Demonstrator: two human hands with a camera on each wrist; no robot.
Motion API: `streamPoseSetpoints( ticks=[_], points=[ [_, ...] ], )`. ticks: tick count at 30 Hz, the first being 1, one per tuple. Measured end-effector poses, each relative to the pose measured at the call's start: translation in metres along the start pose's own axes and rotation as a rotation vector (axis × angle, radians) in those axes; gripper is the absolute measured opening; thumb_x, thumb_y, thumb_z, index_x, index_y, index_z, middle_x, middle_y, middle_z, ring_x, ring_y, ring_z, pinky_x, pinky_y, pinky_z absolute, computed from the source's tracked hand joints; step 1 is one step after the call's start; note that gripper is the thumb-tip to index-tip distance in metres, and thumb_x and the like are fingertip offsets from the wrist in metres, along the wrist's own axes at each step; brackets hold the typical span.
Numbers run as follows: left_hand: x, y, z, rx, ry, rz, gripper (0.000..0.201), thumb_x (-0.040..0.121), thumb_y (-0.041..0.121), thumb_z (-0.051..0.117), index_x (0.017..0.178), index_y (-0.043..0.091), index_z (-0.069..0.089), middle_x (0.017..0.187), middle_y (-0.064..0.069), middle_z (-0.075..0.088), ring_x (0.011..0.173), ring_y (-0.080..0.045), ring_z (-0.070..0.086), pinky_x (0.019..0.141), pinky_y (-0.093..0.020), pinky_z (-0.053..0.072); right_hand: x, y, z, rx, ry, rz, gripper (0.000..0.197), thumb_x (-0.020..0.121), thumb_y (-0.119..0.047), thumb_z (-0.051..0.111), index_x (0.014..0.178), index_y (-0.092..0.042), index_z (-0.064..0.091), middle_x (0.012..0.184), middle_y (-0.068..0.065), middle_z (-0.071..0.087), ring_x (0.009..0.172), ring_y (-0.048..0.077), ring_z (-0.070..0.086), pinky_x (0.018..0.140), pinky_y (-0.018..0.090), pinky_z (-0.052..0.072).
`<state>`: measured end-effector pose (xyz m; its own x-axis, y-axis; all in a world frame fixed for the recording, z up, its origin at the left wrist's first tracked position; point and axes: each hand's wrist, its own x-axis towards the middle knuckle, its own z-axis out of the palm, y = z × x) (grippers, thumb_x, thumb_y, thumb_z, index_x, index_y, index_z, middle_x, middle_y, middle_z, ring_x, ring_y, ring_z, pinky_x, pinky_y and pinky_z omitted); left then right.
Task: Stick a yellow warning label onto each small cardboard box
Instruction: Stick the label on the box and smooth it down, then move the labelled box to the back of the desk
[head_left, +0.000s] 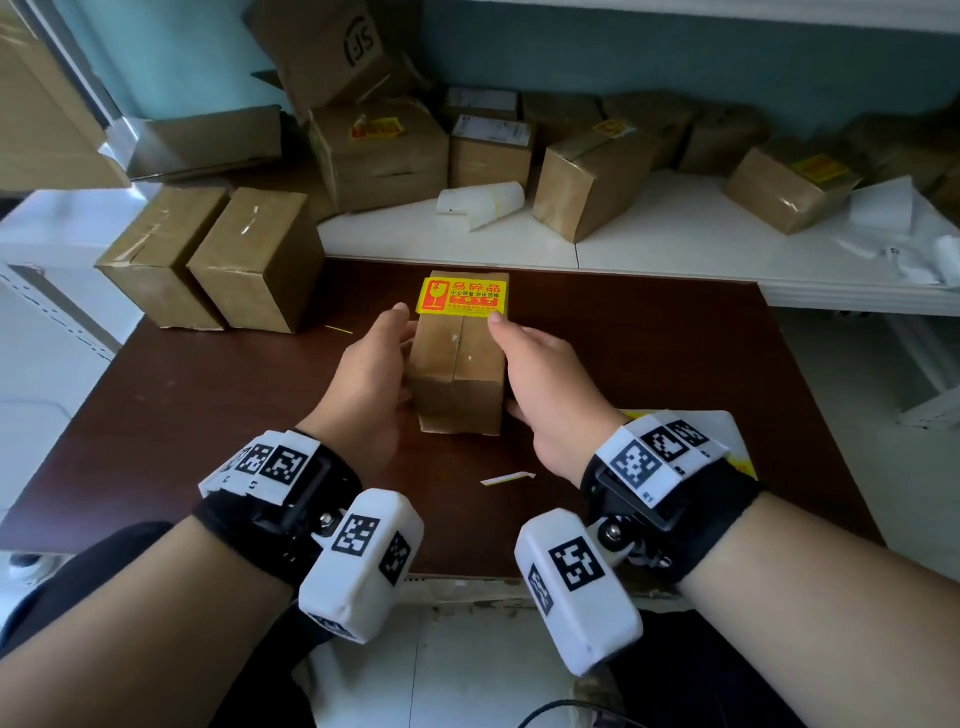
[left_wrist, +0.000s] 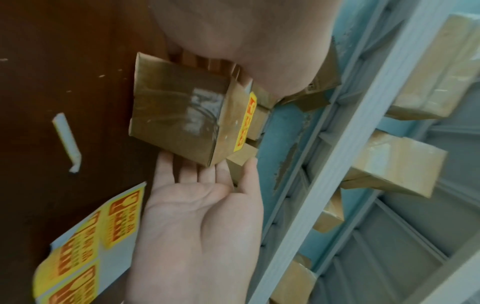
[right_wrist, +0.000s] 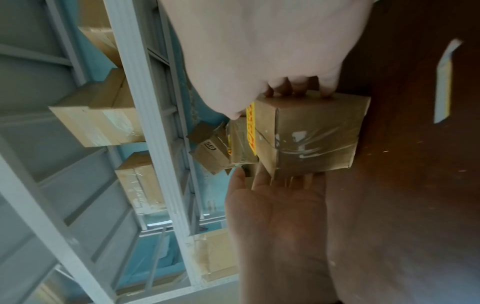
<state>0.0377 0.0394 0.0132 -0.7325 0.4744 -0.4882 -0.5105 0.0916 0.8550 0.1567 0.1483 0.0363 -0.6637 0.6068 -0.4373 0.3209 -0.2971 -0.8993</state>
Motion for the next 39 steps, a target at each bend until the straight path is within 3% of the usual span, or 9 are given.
streamPoseSetpoints(
  ticks=[4,8,13,19,22,27,30,36,39],
  points=[
    [0.002,0.016,0.010,-0.055,-0.111,0.079,0.052,0.105,0.059,0.051,0.133,0.024,0.077,0.126,0.002,0.081,0.129,-0.021,0.067,0.122,-0.054,0.046,0.006,-0.022,-0.006,0.074,0.033,-0.025,0.032,0.110,-0.053,0.058,0.106,-0.026,0.074,0.106,-0.003,0.082,0.096,0.014,0.076,0.073,0.026,0.056],
    [-0.003,0.038,0.051,-0.001,-0.279,0.119,0.042,0.111,0.049,0.052,0.129,0.023,0.080,0.129,-0.007,0.081,0.128,-0.033,0.073,0.116,-0.062,0.052,0.022,-0.045,-0.028,0.197,0.135,-0.058,0.042,0.101,-0.066,0.064,0.119,-0.030,0.077,0.116,-0.002,0.083,0.114,0.022,0.076,0.106,0.045,0.057],
    [0.008,0.055,0.112,0.175,-0.341,0.224,0.031,0.103,0.047,0.058,0.118,0.038,0.083,0.133,0.011,0.078,0.136,-0.019,0.066,0.122,-0.053,0.047,0.055,-0.063,-0.077,0.323,0.275,-0.073,0.072,0.077,-0.085,0.068,0.121,-0.028,0.079,0.110,0.003,0.085,0.109,0.030,0.079,0.106,0.054,0.059],
    [0.040,0.053,0.180,0.248,-0.405,0.225,0.031,0.110,0.041,0.055,0.132,0.029,0.073,0.139,0.006,0.073,0.136,-0.020,0.064,0.124,-0.053,0.044,0.126,-0.054,-0.159,0.354,0.310,0.018,0.120,0.038,-0.107,0.065,0.134,-0.035,0.072,0.126,0.009,0.081,0.122,0.040,0.074,0.111,0.068,0.049],
    [0.056,0.051,0.212,0.281,-0.417,0.187,0.054,0.096,0.058,0.060,0.140,0.029,0.071,0.141,0.008,0.073,0.136,-0.018,0.062,0.123,-0.051,0.044,0.161,-0.044,-0.199,0.354,0.312,0.044,0.137,0.024,-0.112,0.068,0.138,-0.036,0.071,0.135,0.009,0.077,0.128,0.041,0.071,0.116,0.074,0.041],
    [0.075,0.035,0.252,0.283,-0.414,0.101,0.087,0.076,0.080,0.060,0.143,0.025,0.069,0.142,-0.001,0.071,0.133,-0.029,0.064,0.120,-0.055,0.044,0.129,-0.062,-0.209,0.278,0.442,0.058,0.086,0.077,-0.089,0.055,0.132,-0.026,0.075,0.124,0.010,0.081,0.113,0.034,0.078,0.107,0.053,0.057],
    [0.077,0.016,0.266,0.295,-0.397,0.067,0.079,0.088,0.081,0.055,0.139,0.023,0.071,0.129,-0.004,0.077,0.122,-0.032,0.071,0.115,-0.052,0.050,0.121,-0.063,-0.216,0.178,0.481,0.063,0.062,0.106,-0.067,0.050,0.133,-0.017,0.074,0.122,0.009,0.080,0.109,0.028,0.077,0.092,0.037,0.059],
    [0.070,0.003,0.266,0.315,-0.421,0.059,0.056,0.113,0.062,0.040,0.140,0.019,0.065,0.127,-0.005,0.077,0.113,-0.020,0.073,0.087,-0.032,0.052,0.124,-0.052,-0.232,0.141,0.508,0.092,0.050,0.109,-0.054,0.051,0.125,-0.015,0.078,0.126,0.011,0.079,0.110,0.030,0.075,0.104,0.041,0.057],
    [0.065,0.009,0.252,0.409,-0.393,0.078,0.070,0.110,0.066,0.044,0.156,0.014,0.052,0.161,-0.010,0.056,0.149,-0.029,0.052,0.122,-0.046,0.038,0.113,-0.059,-0.232,0.183,0.573,0.116,0.051,0.107,-0.053,0.055,0.135,-0.011,0.066,0.129,0.007,0.070,0.095,0.026,0.069,0.076,0.035,0.052]
  ],
)
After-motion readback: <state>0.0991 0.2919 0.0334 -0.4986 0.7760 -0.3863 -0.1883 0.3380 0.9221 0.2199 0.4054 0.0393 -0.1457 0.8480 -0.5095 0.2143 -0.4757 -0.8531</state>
